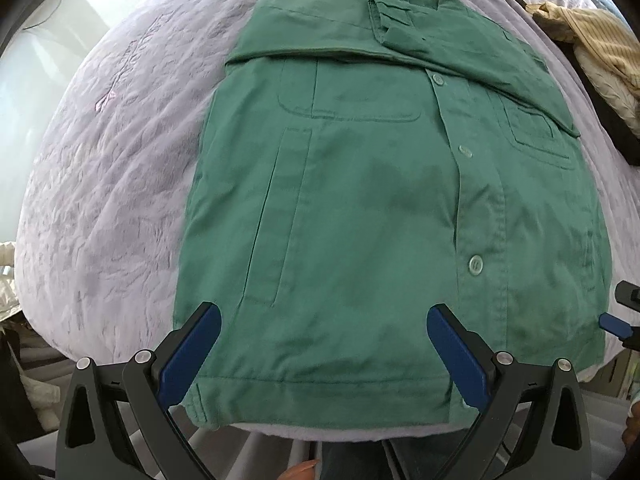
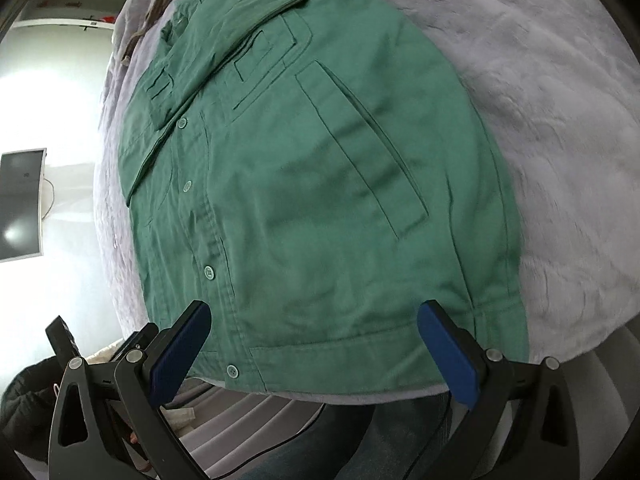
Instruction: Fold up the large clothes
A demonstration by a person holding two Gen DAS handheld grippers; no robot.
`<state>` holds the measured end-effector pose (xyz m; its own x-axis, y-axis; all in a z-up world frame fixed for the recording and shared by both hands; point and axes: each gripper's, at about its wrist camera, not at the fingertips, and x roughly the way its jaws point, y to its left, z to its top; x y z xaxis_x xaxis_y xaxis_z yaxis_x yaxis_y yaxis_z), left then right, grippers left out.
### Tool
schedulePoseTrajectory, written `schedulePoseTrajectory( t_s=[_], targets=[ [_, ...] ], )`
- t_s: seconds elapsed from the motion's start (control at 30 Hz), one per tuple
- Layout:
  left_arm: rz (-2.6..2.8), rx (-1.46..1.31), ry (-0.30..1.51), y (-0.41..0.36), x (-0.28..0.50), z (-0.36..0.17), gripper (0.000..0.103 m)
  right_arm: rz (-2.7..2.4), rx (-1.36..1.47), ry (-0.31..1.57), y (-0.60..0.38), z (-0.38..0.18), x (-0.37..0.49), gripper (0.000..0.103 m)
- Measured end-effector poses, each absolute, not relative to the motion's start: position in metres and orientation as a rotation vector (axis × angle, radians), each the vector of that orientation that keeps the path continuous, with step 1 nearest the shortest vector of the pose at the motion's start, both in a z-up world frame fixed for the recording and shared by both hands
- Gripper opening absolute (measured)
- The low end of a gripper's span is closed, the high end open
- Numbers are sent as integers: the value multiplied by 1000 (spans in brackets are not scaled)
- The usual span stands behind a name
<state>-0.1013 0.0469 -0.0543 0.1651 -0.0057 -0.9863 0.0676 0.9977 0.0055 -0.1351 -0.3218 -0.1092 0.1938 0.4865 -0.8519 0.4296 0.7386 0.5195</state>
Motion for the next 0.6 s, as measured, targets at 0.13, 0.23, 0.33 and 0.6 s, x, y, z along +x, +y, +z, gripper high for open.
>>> schedulePoseTrajectory(
  t_s=[0.13, 0.23, 0.33, 0.6],
  targets=[
    [-47, 5, 1418, 57, -110, -58, 103, 23, 825, 1416, -327, -110, -148, 103],
    [-43, -34, 1429, 72, -116, -60, 103, -6, 846, 1394, -338, -109, -157, 103],
    [-39, -61, 1417, 91, -120, -58, 103, -45, 856, 1357, -354, -106, -162, 103],
    [-37, -149, 1421, 150, -114, -73, 103, -189, 881, 1273, -414, -120, -170, 103]
  ],
)
